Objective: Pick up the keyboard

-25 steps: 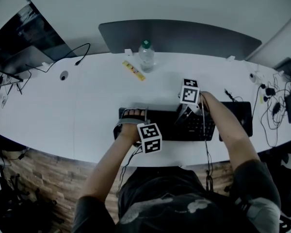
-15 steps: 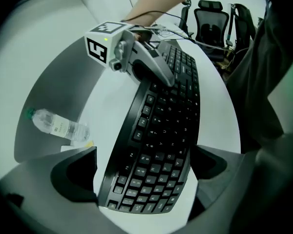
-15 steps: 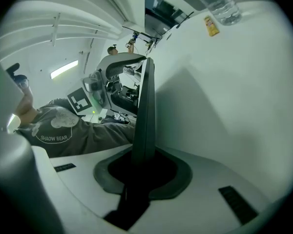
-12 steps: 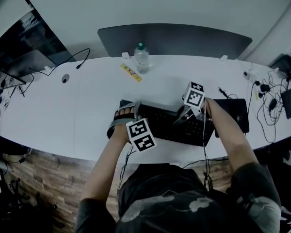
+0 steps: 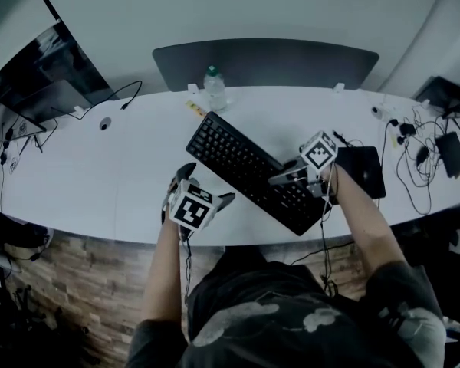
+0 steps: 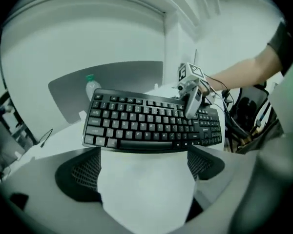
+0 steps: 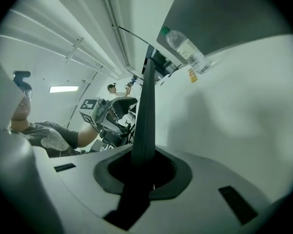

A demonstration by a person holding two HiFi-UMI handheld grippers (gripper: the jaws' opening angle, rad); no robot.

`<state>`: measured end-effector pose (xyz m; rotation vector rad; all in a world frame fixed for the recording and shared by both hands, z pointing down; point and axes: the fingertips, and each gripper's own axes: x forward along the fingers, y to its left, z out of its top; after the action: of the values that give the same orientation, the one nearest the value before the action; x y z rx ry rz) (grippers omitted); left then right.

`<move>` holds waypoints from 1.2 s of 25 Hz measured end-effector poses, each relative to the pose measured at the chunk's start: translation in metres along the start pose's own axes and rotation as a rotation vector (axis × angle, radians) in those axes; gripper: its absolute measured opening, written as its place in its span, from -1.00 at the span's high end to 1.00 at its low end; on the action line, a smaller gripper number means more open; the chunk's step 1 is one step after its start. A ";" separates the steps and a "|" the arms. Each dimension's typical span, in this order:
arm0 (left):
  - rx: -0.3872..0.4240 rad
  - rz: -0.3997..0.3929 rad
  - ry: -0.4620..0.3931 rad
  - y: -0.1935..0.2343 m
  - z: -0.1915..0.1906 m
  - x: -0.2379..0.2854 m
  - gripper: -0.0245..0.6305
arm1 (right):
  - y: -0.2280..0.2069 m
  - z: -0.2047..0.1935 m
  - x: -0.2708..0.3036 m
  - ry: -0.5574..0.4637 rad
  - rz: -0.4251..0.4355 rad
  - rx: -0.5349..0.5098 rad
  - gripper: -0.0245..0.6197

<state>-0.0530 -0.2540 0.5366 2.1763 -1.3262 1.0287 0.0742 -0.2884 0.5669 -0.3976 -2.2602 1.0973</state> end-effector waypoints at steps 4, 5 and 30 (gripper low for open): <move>-0.117 0.096 -0.081 -0.001 -0.004 -0.015 0.03 | 0.006 -0.003 -0.012 -0.097 -0.059 -0.020 0.72; -0.139 0.125 -0.095 -0.001 -0.006 -0.018 0.24 | 0.007 -0.004 -0.016 -0.119 -0.072 -0.016 0.72; -0.237 0.220 -0.241 -0.025 0.010 -0.048 0.92 | 0.055 0.011 -0.091 -0.729 -0.432 -0.083 0.73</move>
<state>-0.0403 -0.2202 0.4953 2.0562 -1.7327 0.6542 0.1392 -0.3061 0.4836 0.5364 -2.8210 1.0137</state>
